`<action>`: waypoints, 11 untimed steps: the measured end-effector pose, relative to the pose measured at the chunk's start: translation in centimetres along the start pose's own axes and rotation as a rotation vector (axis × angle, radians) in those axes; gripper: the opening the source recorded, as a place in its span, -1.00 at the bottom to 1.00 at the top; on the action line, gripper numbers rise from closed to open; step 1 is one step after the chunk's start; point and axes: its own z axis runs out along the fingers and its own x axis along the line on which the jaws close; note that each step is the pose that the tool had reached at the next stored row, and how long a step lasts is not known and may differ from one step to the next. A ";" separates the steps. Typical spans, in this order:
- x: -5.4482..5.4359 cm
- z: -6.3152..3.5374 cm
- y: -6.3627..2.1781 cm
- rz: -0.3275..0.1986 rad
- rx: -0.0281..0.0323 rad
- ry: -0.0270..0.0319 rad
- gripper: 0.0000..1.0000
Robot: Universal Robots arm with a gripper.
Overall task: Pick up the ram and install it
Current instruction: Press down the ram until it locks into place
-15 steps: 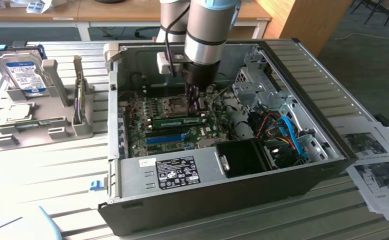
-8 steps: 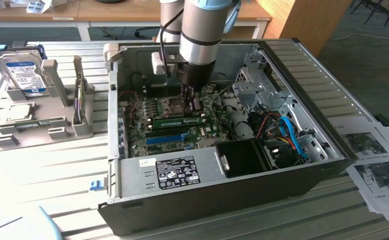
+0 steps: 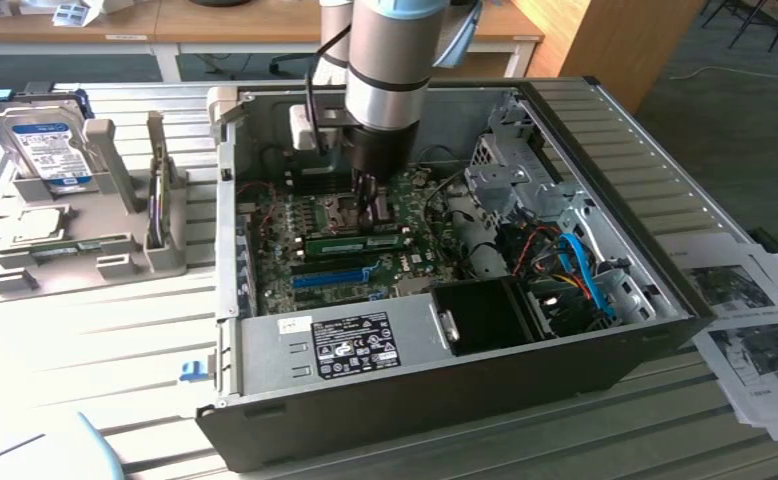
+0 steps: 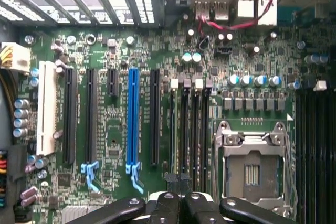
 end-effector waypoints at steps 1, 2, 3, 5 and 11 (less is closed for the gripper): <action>0.0 0.00 0.16 0.000 0.0000 0.0000 -0.81; 0.0 0.01 0.30 0.000 0.0000 0.0000 -0.81; 0.0 0.01 0.45 0.001 0.0000 0.0000 -0.81; 0.0 0.02 0.73 0.001 0.0001 0.0000 -0.81; 0.0 0.05 1.50 0.003 0.0001 -0.0001 -0.81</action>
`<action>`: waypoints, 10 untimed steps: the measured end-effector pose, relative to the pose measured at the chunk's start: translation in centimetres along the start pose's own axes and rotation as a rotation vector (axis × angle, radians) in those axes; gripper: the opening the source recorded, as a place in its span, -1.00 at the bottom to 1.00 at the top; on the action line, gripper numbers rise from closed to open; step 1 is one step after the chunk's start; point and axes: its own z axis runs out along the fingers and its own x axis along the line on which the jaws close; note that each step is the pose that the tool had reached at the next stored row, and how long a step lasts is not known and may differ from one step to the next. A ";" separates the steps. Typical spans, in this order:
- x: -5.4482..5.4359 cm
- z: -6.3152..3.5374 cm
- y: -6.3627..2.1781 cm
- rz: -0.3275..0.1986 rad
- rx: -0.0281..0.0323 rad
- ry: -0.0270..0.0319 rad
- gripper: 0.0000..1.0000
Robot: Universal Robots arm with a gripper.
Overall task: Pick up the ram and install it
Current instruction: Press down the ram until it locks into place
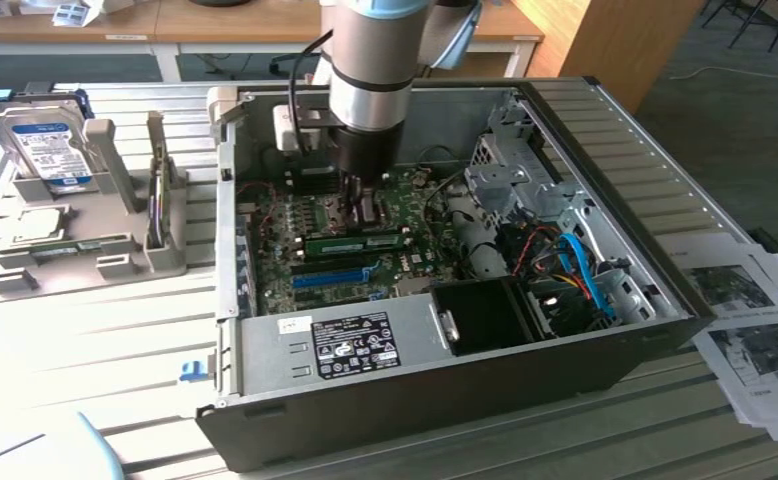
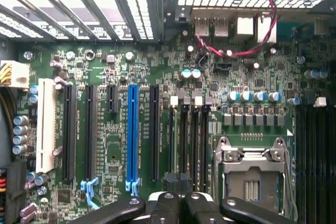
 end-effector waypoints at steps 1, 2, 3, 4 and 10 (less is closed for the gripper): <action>0.0 0.00 0.11 0.000 0.0000 0.0001 -0.81; 0.0 0.01 0.20 0.000 0.0000 0.0001 -0.81; 0.0 0.01 0.30 0.001 0.0001 0.0000 -0.81; 0.0 0.01 0.38 0.001 0.0000 0.0000 -0.81; 0.0 0.03 0.96 0.002 0.0001 -0.0001 -0.81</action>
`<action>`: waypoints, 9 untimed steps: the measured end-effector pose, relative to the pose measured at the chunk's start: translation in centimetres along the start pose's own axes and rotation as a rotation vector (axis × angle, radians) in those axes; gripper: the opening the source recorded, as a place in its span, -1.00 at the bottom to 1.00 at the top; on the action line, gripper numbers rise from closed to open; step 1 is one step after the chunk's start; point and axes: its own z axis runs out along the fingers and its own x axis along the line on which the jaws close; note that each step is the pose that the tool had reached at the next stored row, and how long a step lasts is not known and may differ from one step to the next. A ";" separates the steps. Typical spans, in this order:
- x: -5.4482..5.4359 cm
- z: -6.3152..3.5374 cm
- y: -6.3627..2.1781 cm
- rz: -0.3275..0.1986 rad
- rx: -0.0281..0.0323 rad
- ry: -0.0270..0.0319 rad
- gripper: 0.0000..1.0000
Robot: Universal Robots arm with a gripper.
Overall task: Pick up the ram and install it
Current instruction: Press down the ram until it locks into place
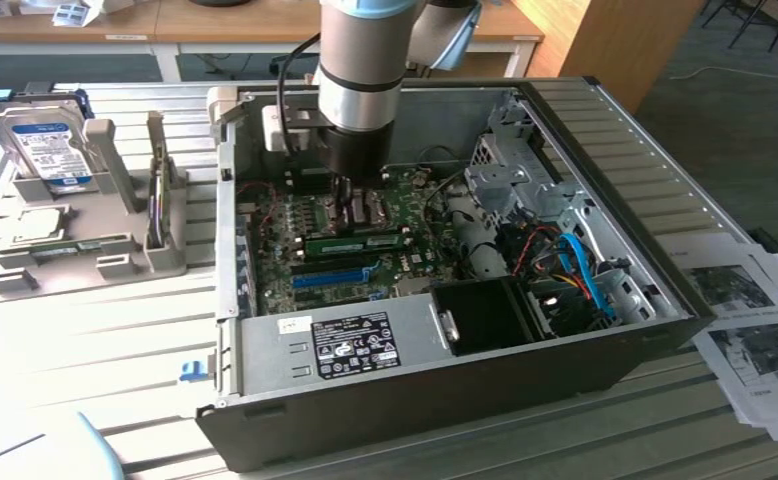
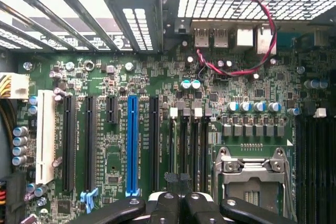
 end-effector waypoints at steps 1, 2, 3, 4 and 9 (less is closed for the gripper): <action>0.0 0.00 0.00 0.000 0.0000 0.0000 -0.81; 0.0 0.00 0.01 0.000 0.0000 0.0000 -0.81; 0.0 0.00 0.01 0.000 0.0000 0.0001 -0.81; 0.0 0.00 0.01 0.000 0.0000 0.0001 -0.81; 0.0 0.00 0.02 0.000 -0.0001 0.0001 -0.81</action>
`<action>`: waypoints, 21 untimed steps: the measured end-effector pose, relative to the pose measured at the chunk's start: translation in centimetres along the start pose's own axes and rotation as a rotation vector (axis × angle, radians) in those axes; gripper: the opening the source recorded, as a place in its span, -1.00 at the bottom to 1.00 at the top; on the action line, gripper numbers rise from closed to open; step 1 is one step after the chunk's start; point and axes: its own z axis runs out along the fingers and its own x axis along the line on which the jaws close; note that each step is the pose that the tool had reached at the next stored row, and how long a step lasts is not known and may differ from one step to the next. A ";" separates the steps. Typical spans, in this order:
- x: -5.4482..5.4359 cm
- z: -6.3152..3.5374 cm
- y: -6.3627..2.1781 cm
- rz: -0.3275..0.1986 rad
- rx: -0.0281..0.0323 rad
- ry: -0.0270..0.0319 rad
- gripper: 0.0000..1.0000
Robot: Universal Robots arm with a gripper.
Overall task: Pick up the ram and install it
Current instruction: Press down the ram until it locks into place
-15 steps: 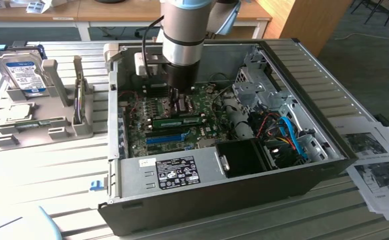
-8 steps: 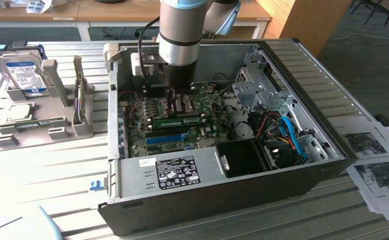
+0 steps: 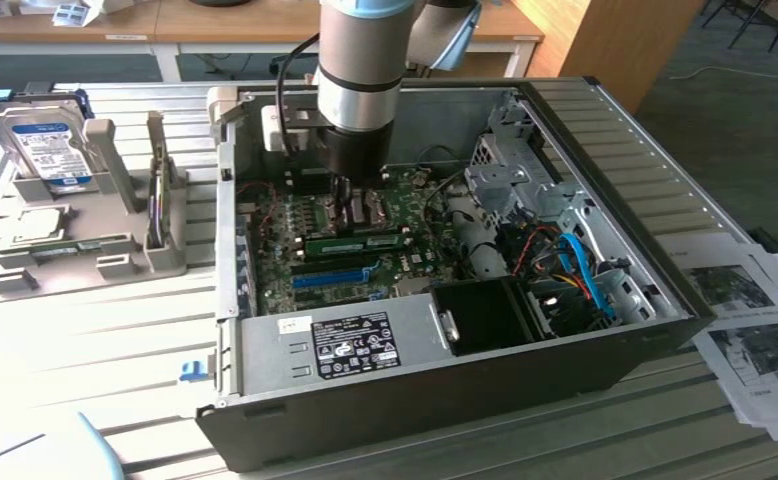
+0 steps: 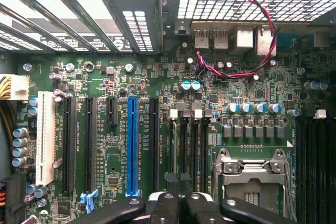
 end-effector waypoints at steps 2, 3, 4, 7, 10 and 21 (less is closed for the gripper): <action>0.0 0.00 0.08 0.000 0.0006 0.0000 -0.81; 0.0 0.00 0.12 0.000 0.0010 0.0000 -0.81; 0.0 0.00 0.18 0.000 0.0015 0.0000 -0.81; 0.0 0.01 0.29 0.000 0.0022 -0.0001 -0.81; 0.0 0.01 0.39 0.000 0.0027 -0.0001 -0.81; 0.0 0.02 0.57 0.000 0.0040 -0.0001 -0.81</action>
